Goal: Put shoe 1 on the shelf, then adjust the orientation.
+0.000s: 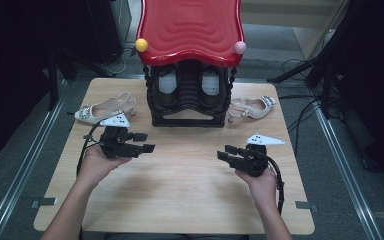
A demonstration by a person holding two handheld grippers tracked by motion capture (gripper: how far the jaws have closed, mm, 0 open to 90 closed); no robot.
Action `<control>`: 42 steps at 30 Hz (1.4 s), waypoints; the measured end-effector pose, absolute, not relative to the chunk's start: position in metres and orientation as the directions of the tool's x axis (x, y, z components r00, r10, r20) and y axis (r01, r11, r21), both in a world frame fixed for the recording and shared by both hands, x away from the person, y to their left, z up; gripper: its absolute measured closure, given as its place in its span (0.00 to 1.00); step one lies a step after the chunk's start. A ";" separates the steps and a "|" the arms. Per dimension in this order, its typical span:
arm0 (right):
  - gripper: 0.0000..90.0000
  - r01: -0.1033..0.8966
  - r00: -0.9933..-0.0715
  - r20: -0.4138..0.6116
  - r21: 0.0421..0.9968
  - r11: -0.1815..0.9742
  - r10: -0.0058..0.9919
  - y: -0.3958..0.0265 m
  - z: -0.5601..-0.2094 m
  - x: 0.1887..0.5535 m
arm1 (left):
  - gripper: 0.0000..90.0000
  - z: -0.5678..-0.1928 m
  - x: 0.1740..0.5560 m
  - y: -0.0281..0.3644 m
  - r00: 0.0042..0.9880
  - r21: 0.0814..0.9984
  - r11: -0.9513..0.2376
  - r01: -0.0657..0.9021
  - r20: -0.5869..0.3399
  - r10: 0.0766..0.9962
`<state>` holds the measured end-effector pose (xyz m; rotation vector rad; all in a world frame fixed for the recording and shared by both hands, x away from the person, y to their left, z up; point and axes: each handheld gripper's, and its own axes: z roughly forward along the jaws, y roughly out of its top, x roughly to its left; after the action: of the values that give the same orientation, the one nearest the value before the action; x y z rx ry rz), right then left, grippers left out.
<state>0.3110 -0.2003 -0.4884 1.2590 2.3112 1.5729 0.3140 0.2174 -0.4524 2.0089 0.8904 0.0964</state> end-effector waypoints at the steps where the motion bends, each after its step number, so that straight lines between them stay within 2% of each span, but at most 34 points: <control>1: 0.59 0.579 -0.660 0.364 0.803 0.138 0.657 -0.200 -0.488 0.311 | 0.46 -0.452 0.314 0.217 0.737 0.767 -0.328 0.552 -0.264 0.623; 18: 0.59 0.604 -0.642 0.356 0.781 0.161 0.679 -0.200 -0.496 0.318 | 0.49 -0.481 0.317 0.249 0.687 0.748 -0.311 0.587 -0.256 0.680; 25: 0.58 0.602 -0.638 0.355 0.783 0.155 0.683 -0.203 -0.496 0.316 | 0.65 -0.487 0.321 0.261 0.676 0.748 -0.319 0.582 -0.228 0.701; 27: 0.56 0.604 -0.632 0.359 0.783 0.148 0.687 -0.205 -0.496 0.316 | 0.75 -0.491 0.325 0.268 0.646 0.731 -0.276 0.624 -0.284 0.708; 29: 0.56 0.608 -0.626 0.364 0.781 0.140 0.690 -0.206 -0.496 0.315 | 0.84 -0.491 0.325 0.271 0.638 0.737 -0.264 0.622 -0.283 0.716; 31: 0.56 0.608 -0.625 0.367 0.782 0.135 0.689 -0.207 -0.496 0.315 | 0.88 -0.493 0.327 0.277 0.630 0.741 -0.248 0.624 -0.289 0.720; 42: 0.56 0.612 -0.619 0.346 0.775 0.156 0.705 -0.208 -0.499 0.308 | 0.99 -0.507 0.348 0.314 0.535 0.719 -0.193 0.667 -0.283 0.796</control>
<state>0.3077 -0.2085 -0.4987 1.3231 2.3134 1.4731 0.3485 0.3141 -0.5071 1.9264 1.1928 0.1918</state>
